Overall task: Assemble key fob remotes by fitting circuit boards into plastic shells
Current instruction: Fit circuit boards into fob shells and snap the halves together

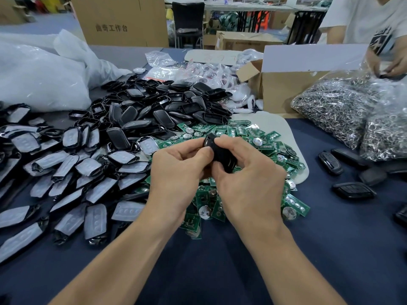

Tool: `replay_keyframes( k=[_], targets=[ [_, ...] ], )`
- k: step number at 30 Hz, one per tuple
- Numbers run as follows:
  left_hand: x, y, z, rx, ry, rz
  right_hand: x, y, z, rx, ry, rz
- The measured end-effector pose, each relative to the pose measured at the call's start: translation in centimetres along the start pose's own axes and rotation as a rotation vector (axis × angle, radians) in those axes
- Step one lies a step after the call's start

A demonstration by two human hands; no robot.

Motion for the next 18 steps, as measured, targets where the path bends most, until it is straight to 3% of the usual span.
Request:
replay_keyframes(
  k=[10,18],
  targets=[
    [-0.08,0.08,0.21,-0.011,-0.093,-0.091,0.29,-0.52,-0.01,-0.015,0.023,0.061],
    [-0.47,0.10,0.33,-0.121,-0.100,-0.176,0.21,-0.56,0.17,0.009,0.070,0.113]
  ],
)
Point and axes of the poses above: each hand's wrist, its own z-axis towards the middle knuckle, its own x-axis out of the palm, y = z × x, the point moved 1 cm from there along z, towards the middle knuckle, and after that the axes turned 14 degrees about x, right-handed, at the moved point
